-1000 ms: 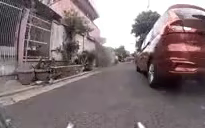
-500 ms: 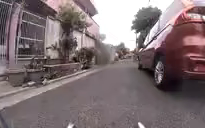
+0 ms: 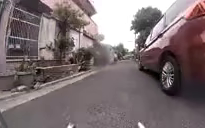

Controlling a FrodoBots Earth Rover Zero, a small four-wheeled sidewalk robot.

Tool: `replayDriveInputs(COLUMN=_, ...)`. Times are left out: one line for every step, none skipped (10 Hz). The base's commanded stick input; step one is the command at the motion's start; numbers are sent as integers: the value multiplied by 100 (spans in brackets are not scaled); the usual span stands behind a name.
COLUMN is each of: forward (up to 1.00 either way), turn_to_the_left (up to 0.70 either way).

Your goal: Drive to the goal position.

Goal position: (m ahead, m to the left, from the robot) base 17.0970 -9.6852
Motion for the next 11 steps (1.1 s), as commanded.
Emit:
replayDriveInputs(forward=70, turn_to_the_left=-14)
replayDriveInputs(forward=70, turn_to_the_left=-12)
replayDriveInputs(forward=70, turn_to_the_left=-8)
replayDriveInputs(forward=70, turn_to_the_left=-5)
replayDriveInputs(forward=70, turn_to_the_left=-1)
replayDriveInputs(forward=70, turn_to_the_left=-11)
replayDriveInputs(forward=70, turn_to_the_left=-14)
replayDriveInputs(forward=70, turn_to_the_left=-14)
replayDriveInputs(forward=70, turn_to_the_left=-14)
replayDriveInputs(forward=70, turn_to_the_left=-14)
replayDriveInputs(forward=70, turn_to_the_left=-14)
